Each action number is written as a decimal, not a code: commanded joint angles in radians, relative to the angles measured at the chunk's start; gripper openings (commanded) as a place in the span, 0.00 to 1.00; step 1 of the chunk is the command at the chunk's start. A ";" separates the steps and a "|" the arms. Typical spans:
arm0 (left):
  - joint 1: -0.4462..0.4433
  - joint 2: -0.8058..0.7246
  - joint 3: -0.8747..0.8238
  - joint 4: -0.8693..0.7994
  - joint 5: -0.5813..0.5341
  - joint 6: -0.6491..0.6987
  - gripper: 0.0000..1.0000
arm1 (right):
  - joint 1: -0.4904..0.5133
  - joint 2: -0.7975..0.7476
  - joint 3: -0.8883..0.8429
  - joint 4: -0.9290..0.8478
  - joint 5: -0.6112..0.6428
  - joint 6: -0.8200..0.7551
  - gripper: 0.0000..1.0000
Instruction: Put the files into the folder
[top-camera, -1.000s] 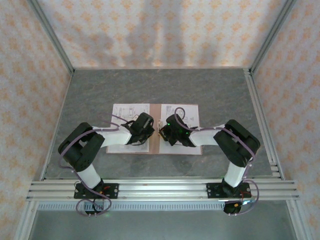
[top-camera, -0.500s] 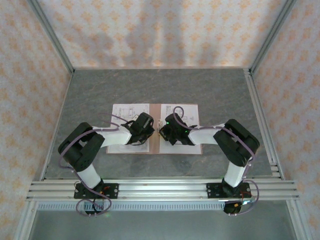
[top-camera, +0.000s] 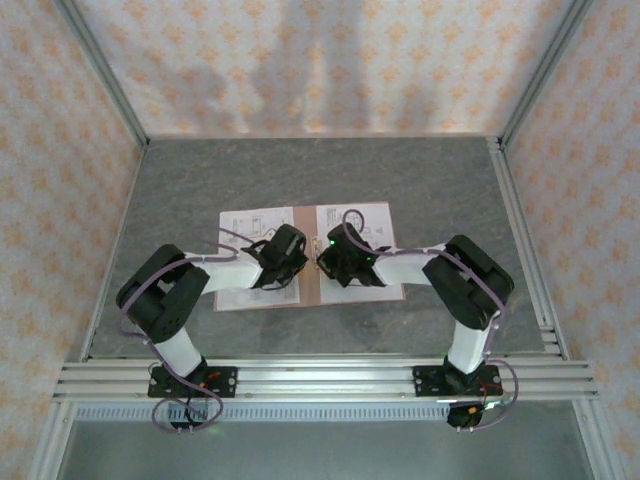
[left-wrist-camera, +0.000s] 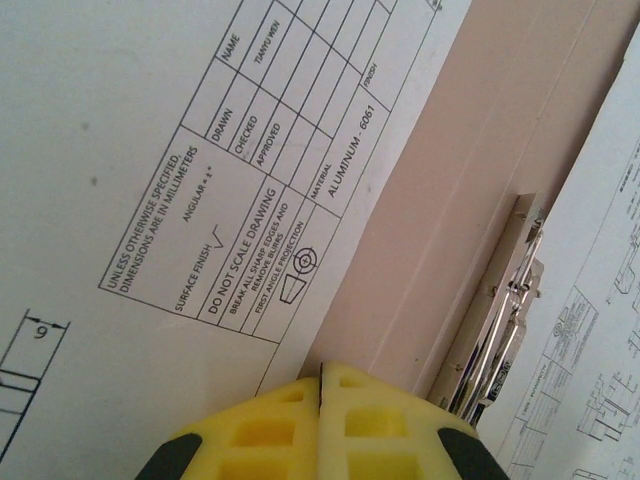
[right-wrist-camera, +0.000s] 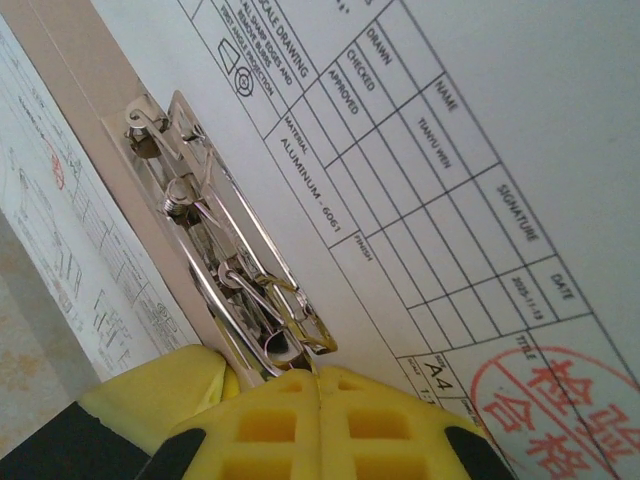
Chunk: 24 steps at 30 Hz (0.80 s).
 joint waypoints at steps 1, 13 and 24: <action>-0.002 0.060 -0.034 -0.086 -0.028 -0.007 0.00 | 0.016 0.090 -0.008 -0.352 0.130 -0.038 0.00; -0.032 0.092 -0.086 -0.004 -0.020 -0.049 0.00 | 0.035 0.130 0.091 -0.377 0.093 -0.055 0.00; -0.057 0.104 -0.124 0.056 -0.018 -0.078 0.00 | 0.036 0.184 0.152 -0.414 0.059 -0.065 0.00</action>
